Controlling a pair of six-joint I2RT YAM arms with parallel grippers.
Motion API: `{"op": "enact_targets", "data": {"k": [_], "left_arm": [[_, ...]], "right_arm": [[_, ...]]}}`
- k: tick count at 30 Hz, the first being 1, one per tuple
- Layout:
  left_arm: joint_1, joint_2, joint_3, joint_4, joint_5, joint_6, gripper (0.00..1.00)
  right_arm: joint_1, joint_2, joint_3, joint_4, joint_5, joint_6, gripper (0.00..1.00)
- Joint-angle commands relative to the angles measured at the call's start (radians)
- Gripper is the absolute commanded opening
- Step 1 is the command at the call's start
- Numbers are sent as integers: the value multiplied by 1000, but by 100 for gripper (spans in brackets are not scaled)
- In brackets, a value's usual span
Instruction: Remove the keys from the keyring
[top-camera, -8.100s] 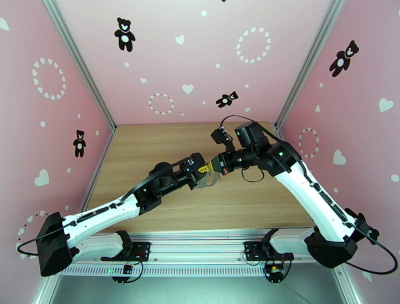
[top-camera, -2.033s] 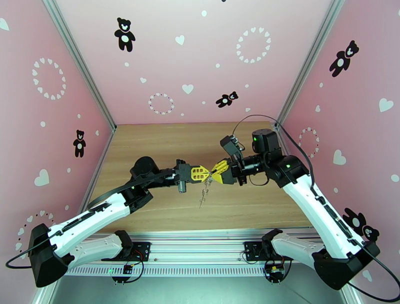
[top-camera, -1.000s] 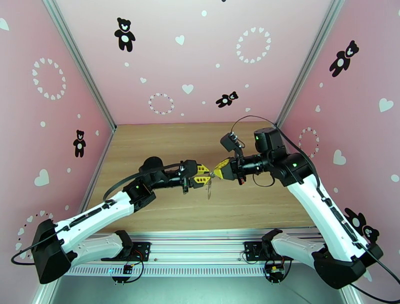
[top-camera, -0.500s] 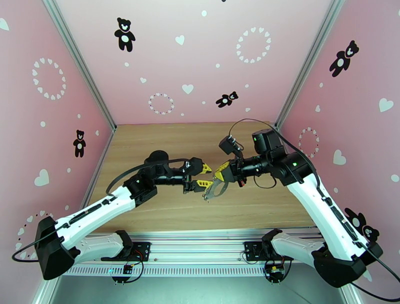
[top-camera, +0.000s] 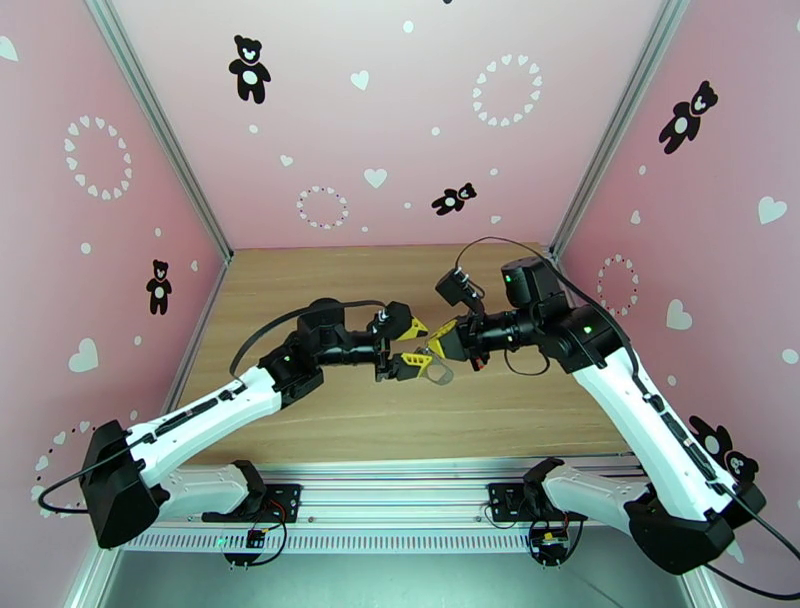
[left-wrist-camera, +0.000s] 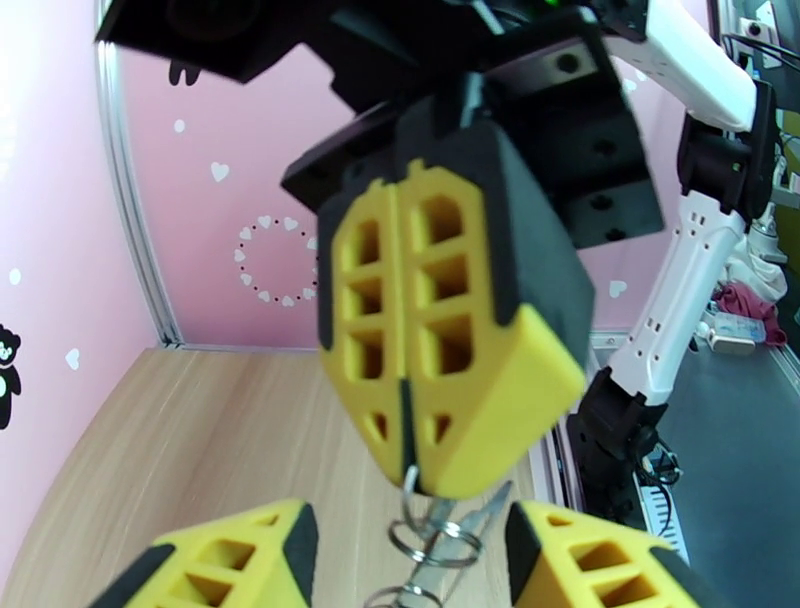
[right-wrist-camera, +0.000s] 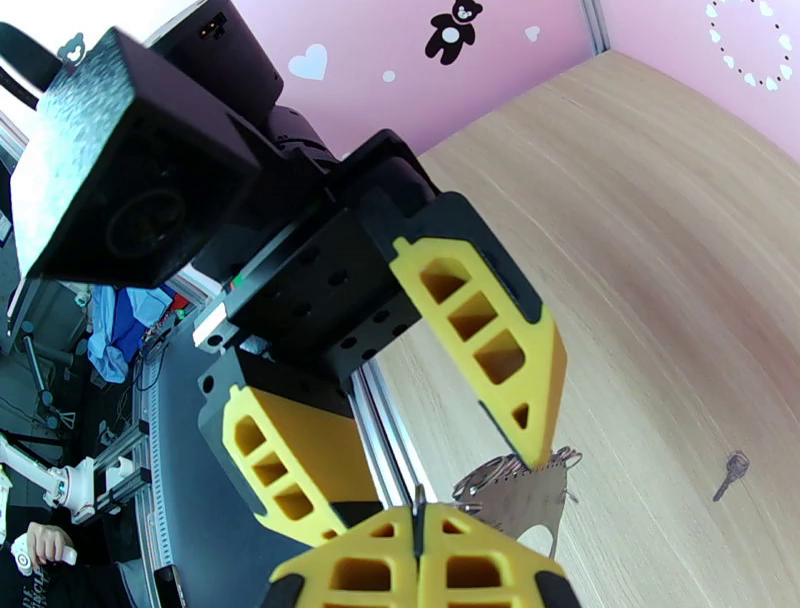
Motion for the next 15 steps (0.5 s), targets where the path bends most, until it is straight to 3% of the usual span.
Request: {"op": "enact_targets", "data": {"k": [1, 8, 15], "left_arm": [[-5, 20, -29, 63, -24, -30, 51], [-6, 32, -49, 91, -22, -27, 43], [-20, 24, -75, 151, -40, -19, 48]], "right_arm": [[7, -35, -8, 47, 19, 21, 0], [6, -45, -22, 57, 29, 30, 0], [6, -50, -35, 78, 42, 45, 0]]}}
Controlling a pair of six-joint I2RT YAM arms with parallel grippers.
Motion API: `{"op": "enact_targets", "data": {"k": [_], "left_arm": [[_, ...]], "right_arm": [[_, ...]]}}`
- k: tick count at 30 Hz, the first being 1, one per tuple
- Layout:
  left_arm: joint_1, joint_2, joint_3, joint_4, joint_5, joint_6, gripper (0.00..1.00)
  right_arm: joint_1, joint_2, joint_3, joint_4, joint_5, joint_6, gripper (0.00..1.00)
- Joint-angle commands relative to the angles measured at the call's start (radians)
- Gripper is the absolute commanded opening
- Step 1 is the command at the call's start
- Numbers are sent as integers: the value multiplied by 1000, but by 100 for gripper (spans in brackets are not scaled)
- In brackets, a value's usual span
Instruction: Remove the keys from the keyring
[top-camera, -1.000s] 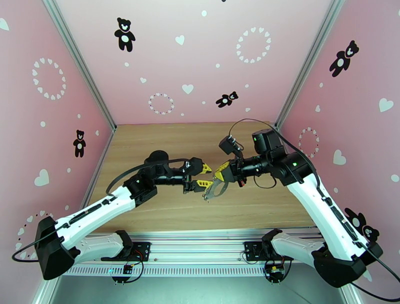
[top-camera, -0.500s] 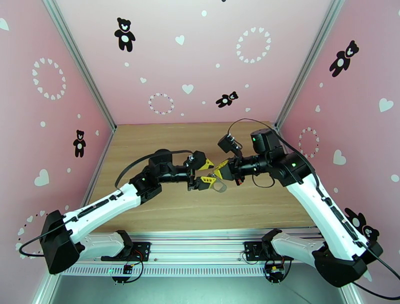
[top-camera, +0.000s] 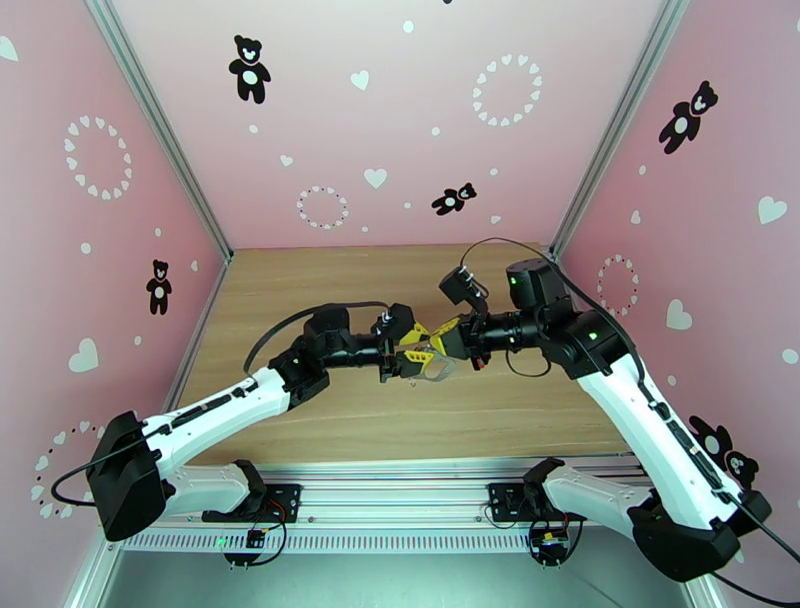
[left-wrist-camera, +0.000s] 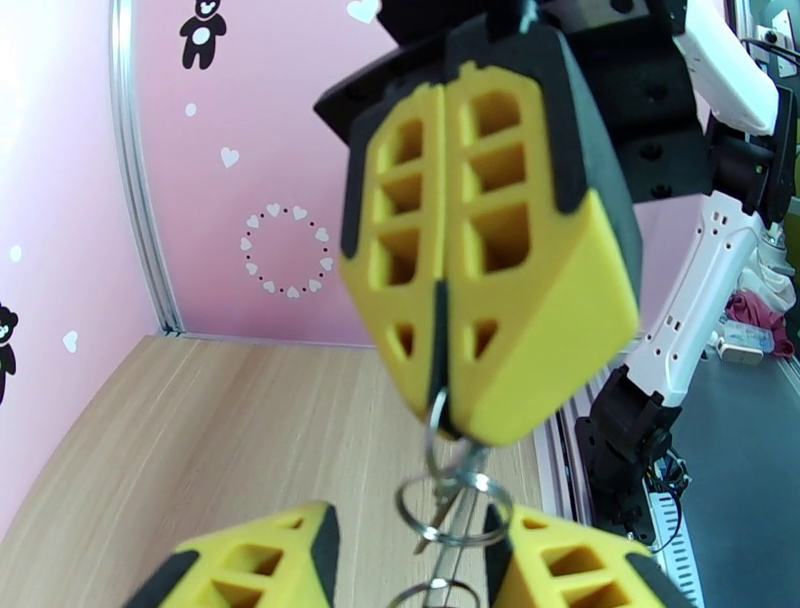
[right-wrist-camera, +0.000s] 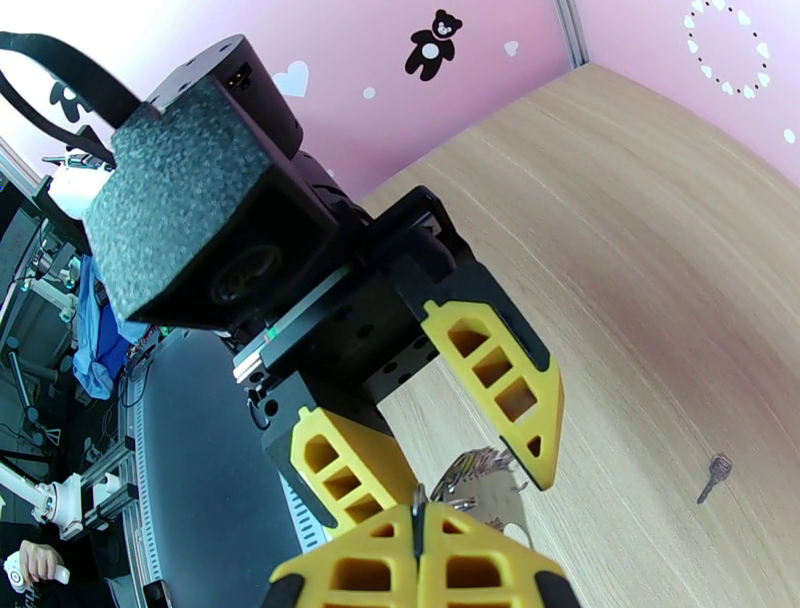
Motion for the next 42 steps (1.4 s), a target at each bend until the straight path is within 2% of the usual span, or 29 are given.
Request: {"op": "enact_targets", "data": {"k": [1, 6, 9, 13, 18, 19, 21, 23, 32, 42], "left_arm": [[-16, 3, -11, 46, -13, 12, 48], [-25, 26, 0, 65, -29, 4, 48], [-24, 37, -1, 73, -62, 0, 41], [-24, 34, -11, 75, -72, 6, 38], [-24, 25, -35, 116, -77, -3, 25], [-25, 23, -36, 122, -79, -6, 25], [-26, 22, -38, 125, -81, -1, 31], [-28, 22, -48, 140, -97, 6, 32], [-28, 45, -41, 172, -108, 0, 21], [-34, 48, -39, 189, -137, 12, 16]], "right_arm": [[5, -20, -7, 41, 4, 22, 0], [6, -22, -15, 42, 7, 22, 0], [6, -29, -20, 44, 11, 23, 0], [5, -42, -20, 40, 19, 22, 0], [6, -42, -32, 44, 22, 21, 0], [5, -43, -37, 48, 22, 24, 0], [5, -48, -43, 59, 29, 27, 0], [5, -50, -41, 64, 29, 30, 0], [5, -54, -46, 65, 29, 32, 0], [5, -56, -50, 75, 38, 34, 0]]}}
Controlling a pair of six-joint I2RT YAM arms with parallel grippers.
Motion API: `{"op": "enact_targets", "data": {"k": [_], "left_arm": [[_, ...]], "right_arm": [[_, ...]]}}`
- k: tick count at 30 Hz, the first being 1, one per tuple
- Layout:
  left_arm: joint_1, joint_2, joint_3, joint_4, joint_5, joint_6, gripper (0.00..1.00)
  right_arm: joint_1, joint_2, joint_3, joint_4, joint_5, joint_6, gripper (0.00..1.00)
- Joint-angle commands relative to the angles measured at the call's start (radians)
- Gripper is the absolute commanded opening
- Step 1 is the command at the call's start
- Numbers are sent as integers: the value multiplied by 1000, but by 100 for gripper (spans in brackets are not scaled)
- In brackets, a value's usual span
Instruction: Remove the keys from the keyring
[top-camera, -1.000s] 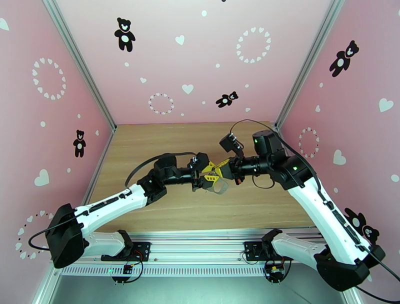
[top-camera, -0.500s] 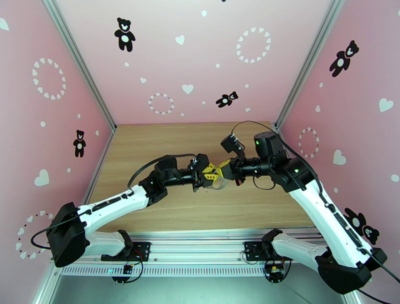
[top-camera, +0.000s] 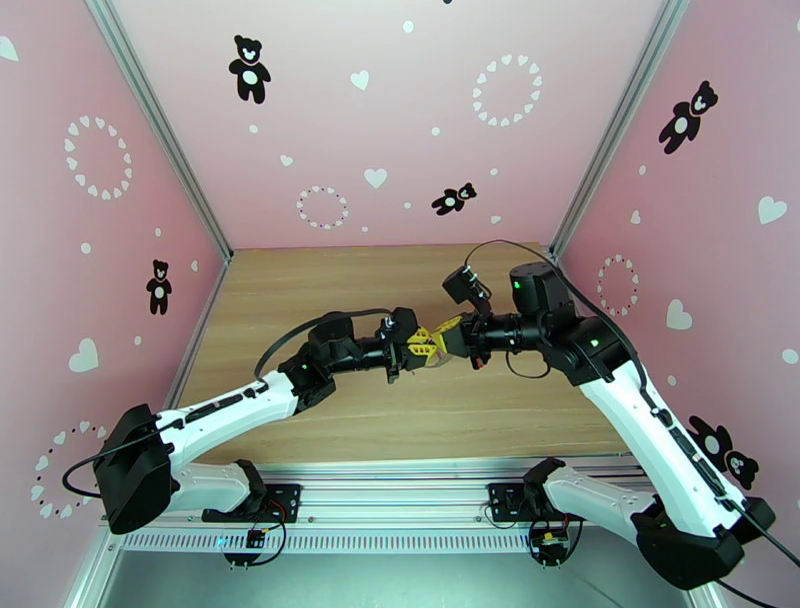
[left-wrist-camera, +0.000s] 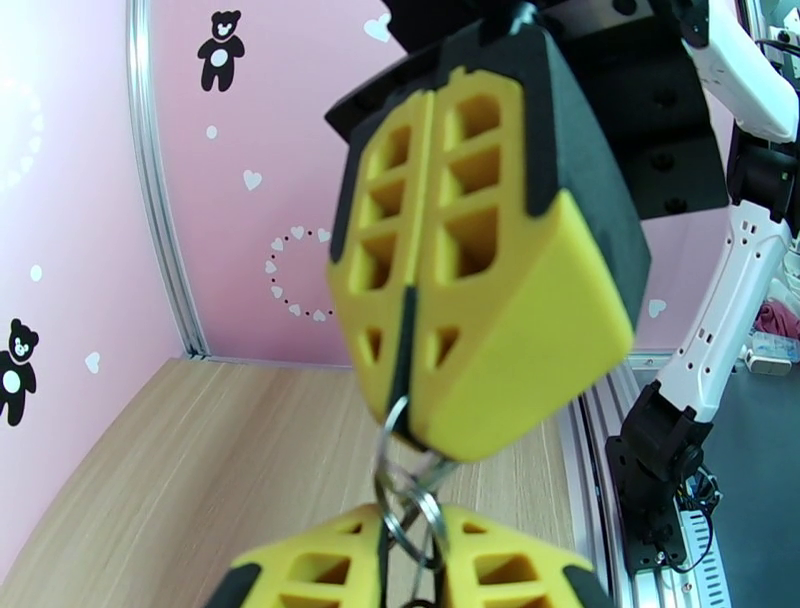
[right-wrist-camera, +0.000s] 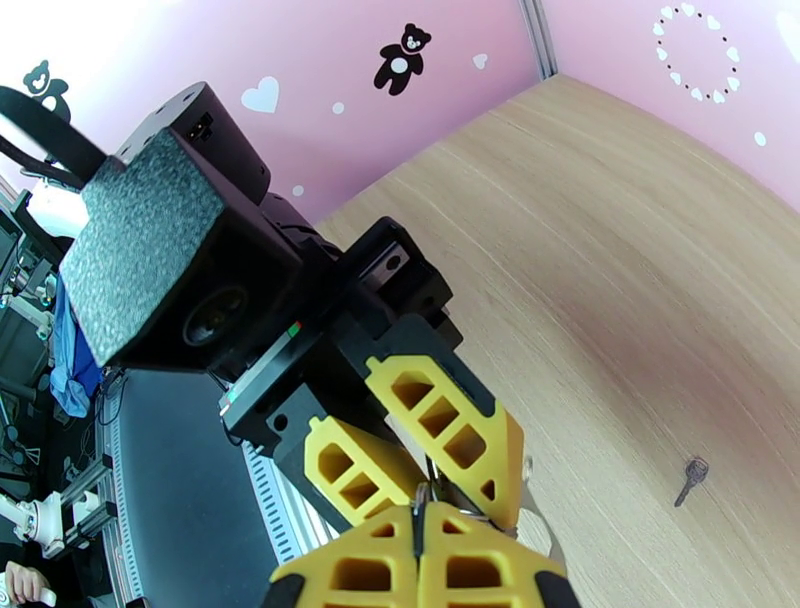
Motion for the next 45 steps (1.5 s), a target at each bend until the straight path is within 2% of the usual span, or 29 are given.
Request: {"op": "enact_targets", "data": {"k": [1, 6, 11, 16, 24, 30, 38, 40, 43, 45], "left_arm": [[-10, 10, -3, 55, -78, 6, 13], [-18, -13, -36, 102, -167, 13, 6], [-26, -35, -52, 118, -190, 48, 2], [-28, -46, -90, 133, -209, 59, 1], [-35, -66, -96, 140, -235, 71, 1], [-41, -79, -96, 140, -258, 86, 1], [-60, -82, -87, 174, -311, 111, 0], [-63, -82, -93, 183, -303, 123, 1], [-64, -90, -85, 130, -223, 185, 1], [-64, -101, -66, 62, -185, 231, 1]], "right_arm": [[5, -24, -9, 6, -19, 10, 0], [4, -35, -14, 1, 21, 4, 0], [4, -52, -9, 0, 86, 3, 0], [4, -79, -14, 1, 160, 11, 0], [5, -103, -36, -16, 210, -23, 0], [5, -105, -53, -17, 208, -38, 0], [4, -154, -128, 39, 123, -82, 0], [4, -170, -138, 63, 113, -90, 0], [-2, -163, -106, 64, 142, -89, 0], [-31, -142, -69, 60, 38, -99, 0]]}}
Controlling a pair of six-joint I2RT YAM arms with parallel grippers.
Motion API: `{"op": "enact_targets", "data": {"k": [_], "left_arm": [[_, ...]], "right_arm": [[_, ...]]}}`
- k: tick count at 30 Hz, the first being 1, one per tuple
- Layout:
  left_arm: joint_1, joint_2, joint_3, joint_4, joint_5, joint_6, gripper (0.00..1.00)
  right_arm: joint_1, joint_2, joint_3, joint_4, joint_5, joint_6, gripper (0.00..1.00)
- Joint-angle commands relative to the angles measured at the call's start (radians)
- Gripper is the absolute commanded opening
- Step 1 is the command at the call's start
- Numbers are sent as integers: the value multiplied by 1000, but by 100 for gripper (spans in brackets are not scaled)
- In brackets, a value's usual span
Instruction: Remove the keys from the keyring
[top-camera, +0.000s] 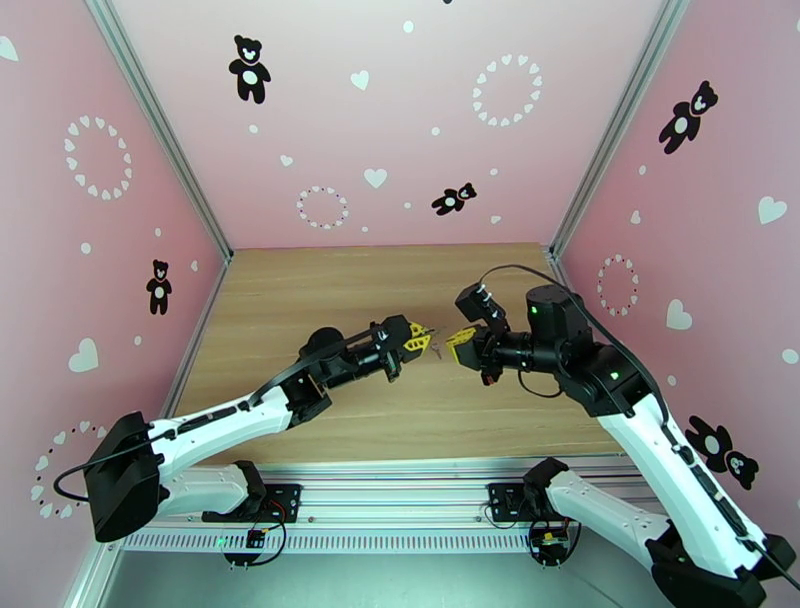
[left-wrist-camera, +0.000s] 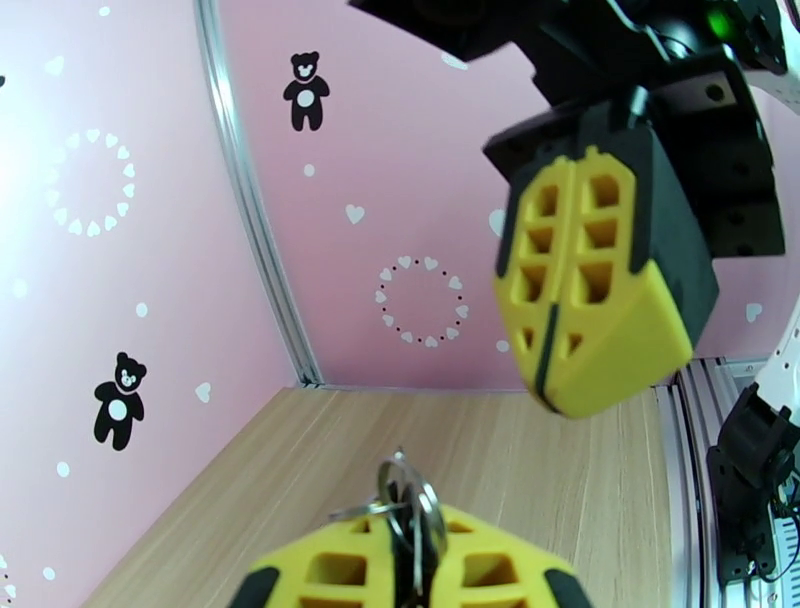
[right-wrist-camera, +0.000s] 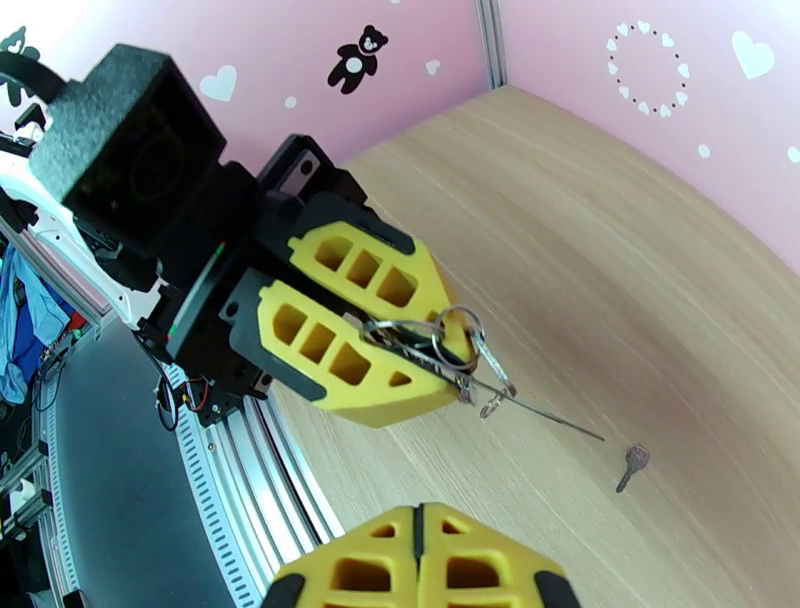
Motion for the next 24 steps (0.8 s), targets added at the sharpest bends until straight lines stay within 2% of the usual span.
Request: {"op": "enact_targets", "data": {"k": [1, 2, 6, 8, 10, 13, 19, 24], "left_arm": [[-5, -41, 57, -101, 77, 99, 0], [-5, -49, 70, -135, 89, 118, 0], [-5, -82, 96, -242, 134, 188, 1], [-4, -92, 116, -297, 150, 218, 1], [-6, -100, 131, -332, 160, 246, 1], [-7, -102, 162, -386, 179, 288, 1], [-8, -92, 217, -490, 184, 365, 1], [-10, -87, 241, -516, 194, 392, 1]], "right_arm": [[-34, 15, 63, 26, -118, -25, 9], [-42, 19, 67, 27, -146, -35, 18], [-96, 57, 63, 28, -326, -86, 39], [-105, 89, 81, -11, -396, -141, 44], [-105, 109, 88, -37, -410, -198, 52], [-105, 134, 99, -31, -470, -247, 61], [-104, 165, 111, -64, -512, -386, 74], [-94, 180, 116, -81, -489, -440, 82]]}}
